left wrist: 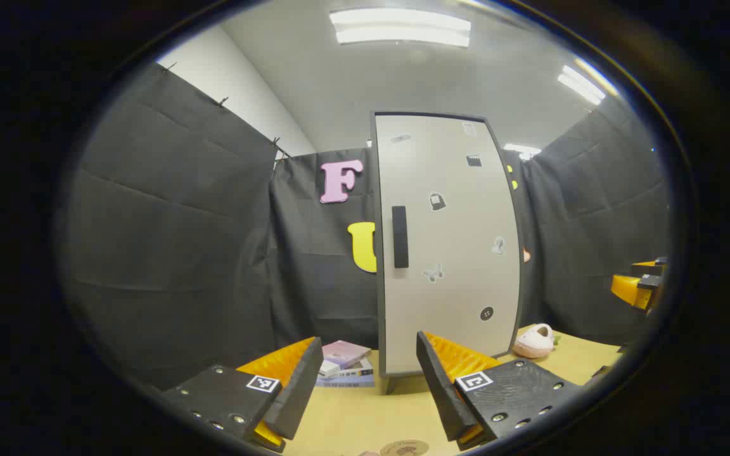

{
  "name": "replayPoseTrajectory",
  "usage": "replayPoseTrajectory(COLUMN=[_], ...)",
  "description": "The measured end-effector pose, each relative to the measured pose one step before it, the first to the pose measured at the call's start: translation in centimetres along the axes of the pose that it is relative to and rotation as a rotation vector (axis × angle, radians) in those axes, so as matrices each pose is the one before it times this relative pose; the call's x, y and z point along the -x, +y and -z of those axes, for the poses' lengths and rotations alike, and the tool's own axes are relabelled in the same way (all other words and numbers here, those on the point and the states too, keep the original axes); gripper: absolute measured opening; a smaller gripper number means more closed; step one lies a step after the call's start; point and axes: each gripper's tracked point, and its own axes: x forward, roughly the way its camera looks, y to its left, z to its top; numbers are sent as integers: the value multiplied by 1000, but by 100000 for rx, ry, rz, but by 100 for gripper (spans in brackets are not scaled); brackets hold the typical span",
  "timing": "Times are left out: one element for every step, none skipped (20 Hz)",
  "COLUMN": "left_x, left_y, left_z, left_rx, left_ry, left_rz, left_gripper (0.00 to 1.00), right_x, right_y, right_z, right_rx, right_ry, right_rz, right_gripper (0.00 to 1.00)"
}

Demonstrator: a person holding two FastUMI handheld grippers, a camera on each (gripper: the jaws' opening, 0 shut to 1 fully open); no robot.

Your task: Open the cabinet door with the right hand, grasp the bottle in the cabinet with the left hand and place it on the coaster, then close the cabinet door with the right hand.

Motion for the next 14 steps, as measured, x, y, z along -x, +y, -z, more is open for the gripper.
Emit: replayPoseTrajectory(left_x=[-10, 36, -59, -5, -29, -28, -5, -31, -12, 2, 37, -17, 51, 27], left_y=[28, 39, -9, -7, 19, 1, 2, 43, -5, 49, -34, -10, 15, 13], left_z=[-14, 16, -7, 68, 28, -82, -58, 19, -68, 78, -100, 3, 1, -32], left_rx=[65, -51, -274, -283, -162, 59, 96, 159, 61, -108, -134, -110, -40, -63], left_ry=[125, -57, -23, -12, -54, -182, -33, -52, -74, -64, -162, -46, -80, -116], left_rz=[-94, -47, -120, -106, -110, -72, -149, -198, -107, -239, -119, -62, -52, -76], left_gripper=[88, 88, 88, 88, 88, 88, 88, 88, 88, 88, 88, 88, 88, 88], right_x=[25, -43, -5, -53, -16, -7, -16, -13, -48, -18, -15, -20, -6, -40], right_y=[-36, 30, 24, 10, -27, -3, -10, 22, 18, 19, 28, 22, 14, 37], right_z=[45, -46, 38, 23, 111, 5, 30, -33, 46, 7, 6, 4, -31, -12], right_rx=[285, 138, -171, -248, -153, -19, -83, -191, -236, -175, -68, 50, 99, 92], right_ry=[87, 45, 149, 96, 237, 243, 175, 122, 36, -35, 50, 3, -78, -67], right_rz=[276, 114, -175, -115, -23, 15, 35, -24, -134, -130, -238, -280, -218, -260], right_gripper=[95, 95, 95, 95, 95, 95, 95, 95, 95, 95, 95, 95, 95, 95])
